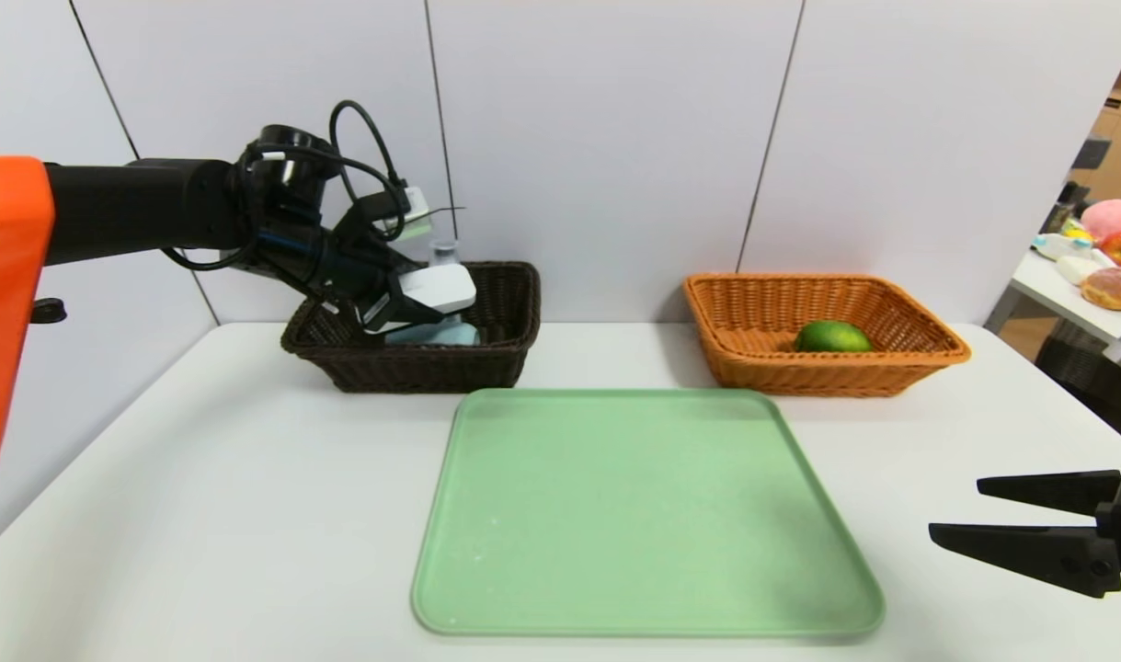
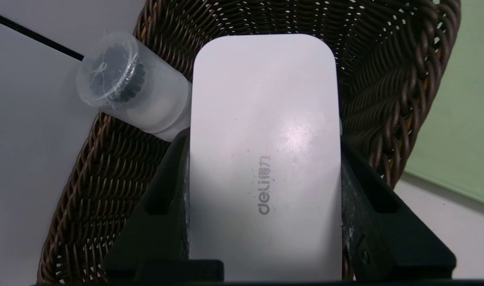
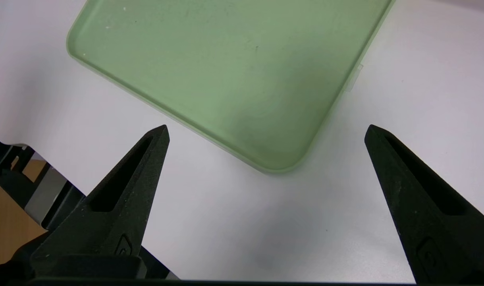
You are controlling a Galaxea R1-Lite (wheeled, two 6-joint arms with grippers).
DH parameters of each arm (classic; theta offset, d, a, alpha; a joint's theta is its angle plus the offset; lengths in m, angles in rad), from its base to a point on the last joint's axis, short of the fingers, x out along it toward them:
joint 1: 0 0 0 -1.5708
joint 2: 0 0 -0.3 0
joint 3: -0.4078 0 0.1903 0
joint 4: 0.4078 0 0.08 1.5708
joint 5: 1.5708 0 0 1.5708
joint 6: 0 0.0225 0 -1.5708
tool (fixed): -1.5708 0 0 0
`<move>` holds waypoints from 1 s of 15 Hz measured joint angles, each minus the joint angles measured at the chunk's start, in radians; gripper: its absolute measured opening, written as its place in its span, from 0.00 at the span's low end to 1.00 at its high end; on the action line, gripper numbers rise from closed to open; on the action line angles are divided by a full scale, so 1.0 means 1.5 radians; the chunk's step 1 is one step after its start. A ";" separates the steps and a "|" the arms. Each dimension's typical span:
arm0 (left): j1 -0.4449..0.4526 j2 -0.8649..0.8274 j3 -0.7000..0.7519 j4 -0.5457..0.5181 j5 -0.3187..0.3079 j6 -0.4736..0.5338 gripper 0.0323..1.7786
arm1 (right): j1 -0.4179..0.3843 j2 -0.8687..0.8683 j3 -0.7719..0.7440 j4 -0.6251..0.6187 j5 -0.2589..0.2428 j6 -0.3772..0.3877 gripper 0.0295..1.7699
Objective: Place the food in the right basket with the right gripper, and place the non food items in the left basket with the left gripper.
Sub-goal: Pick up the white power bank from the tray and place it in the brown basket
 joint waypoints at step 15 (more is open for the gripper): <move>0.001 -0.100 0.018 0.014 -0.010 -0.211 0.90 | 0.000 -0.006 -0.008 -0.003 0.000 0.001 0.96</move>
